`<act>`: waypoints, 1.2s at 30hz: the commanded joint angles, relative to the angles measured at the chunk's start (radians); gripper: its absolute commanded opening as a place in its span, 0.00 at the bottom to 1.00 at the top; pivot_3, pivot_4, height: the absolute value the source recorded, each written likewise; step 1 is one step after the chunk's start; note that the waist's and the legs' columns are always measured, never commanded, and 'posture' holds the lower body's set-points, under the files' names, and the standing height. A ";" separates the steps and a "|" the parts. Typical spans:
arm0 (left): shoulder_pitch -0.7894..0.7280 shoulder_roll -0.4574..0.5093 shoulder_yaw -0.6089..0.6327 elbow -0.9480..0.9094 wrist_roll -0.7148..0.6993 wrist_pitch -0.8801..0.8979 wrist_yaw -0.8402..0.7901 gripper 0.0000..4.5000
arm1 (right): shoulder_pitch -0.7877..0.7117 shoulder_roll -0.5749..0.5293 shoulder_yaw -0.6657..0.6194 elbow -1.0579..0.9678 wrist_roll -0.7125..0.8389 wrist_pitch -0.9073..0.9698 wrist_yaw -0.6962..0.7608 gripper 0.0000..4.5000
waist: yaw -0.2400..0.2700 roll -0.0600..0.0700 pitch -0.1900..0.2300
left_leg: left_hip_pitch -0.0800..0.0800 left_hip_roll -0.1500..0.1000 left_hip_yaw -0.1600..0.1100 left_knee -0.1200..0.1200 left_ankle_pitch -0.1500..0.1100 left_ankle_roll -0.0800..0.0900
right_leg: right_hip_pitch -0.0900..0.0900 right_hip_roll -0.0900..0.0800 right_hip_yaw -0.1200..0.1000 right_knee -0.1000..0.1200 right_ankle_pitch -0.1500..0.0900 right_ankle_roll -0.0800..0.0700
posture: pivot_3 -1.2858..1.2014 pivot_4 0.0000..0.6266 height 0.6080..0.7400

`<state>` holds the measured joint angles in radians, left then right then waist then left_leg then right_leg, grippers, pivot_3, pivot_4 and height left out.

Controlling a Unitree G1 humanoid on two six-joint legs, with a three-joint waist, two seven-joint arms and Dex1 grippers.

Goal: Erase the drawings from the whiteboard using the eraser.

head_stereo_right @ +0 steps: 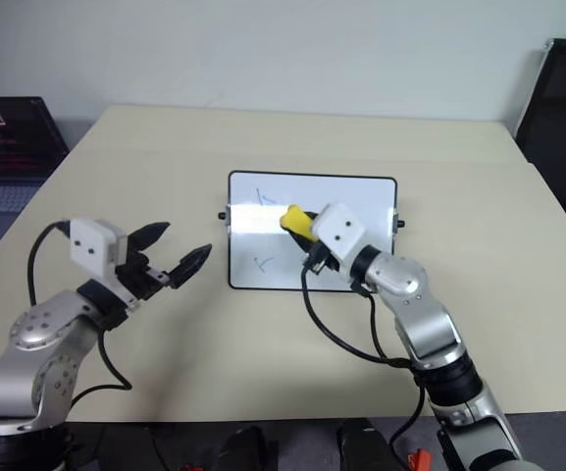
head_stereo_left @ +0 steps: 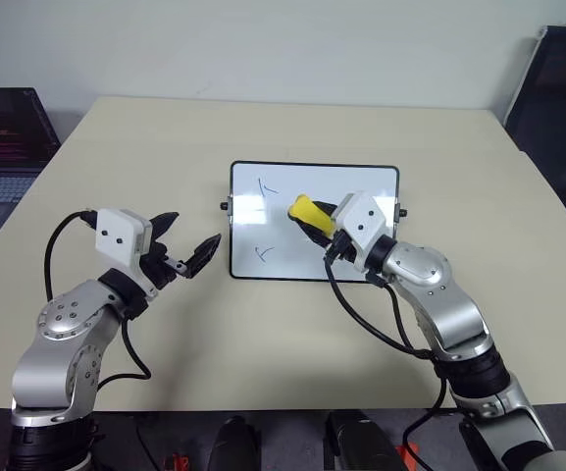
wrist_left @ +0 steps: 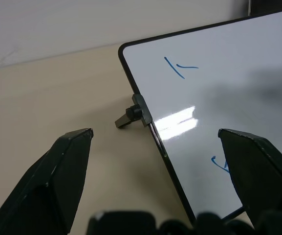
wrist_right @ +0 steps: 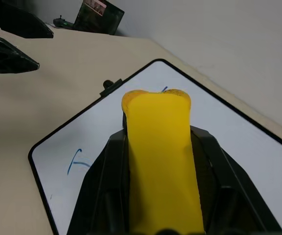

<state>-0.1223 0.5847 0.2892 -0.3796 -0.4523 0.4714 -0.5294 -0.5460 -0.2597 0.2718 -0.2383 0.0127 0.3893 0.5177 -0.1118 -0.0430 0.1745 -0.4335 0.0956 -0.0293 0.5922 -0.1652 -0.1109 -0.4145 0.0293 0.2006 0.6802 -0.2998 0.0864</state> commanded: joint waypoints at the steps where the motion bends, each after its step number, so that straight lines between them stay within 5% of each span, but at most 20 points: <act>1: -0.029 0.005 -0.006 -0.029 0.004 -0.006 0.011 1.00 | -0.079 0.014 0.005 0.047 -0.032 -0.043 -0.014 0.29 | 0.000 0.000 0.000 | 0.000 0.000 0.000 0.000 0.000 0.000 | 0.000 0.000 0.000 0.000 0.000 0.000 | 0.52 0.24 1.00; 28: -0.137 0.056 -0.089 0.108 0.069 -0.029 -0.093 1.00 | -0.628 0.205 0.107 0.917 -0.245 -0.221 -0.048 0.29 | -0.002 0.001 0.000 | 0.000 0.000 -0.001 0.000 0.000 0.000 | 0.000 0.000 -0.002 0.001 0.004 -0.004 | 0.52 0.24 1.00; 36: -0.138 0.048 -0.100 0.109 0.075 -0.037 -0.098 1.00 | -0.634 0.151 0.131 0.953 -0.244 -0.137 0.110 0.29 | -0.002 0.001 0.000 | 0.000 0.000 -0.003 0.000 0.000 0.000 | 0.001 0.000 -0.004 0.001 0.004 -0.004 | 0.52 0.24 1.00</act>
<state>-0.2481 0.6312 0.1834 -0.2589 -0.3777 0.4534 -0.6228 -1.1976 -0.0790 0.4033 0.7223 -0.2237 0.2131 0.5797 -0.1134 -0.0422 0.1749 -0.4336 0.0960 -0.0327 0.5927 -0.1651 -0.1109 -0.4127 0.0294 0.1958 0.6811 -0.2963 0.0830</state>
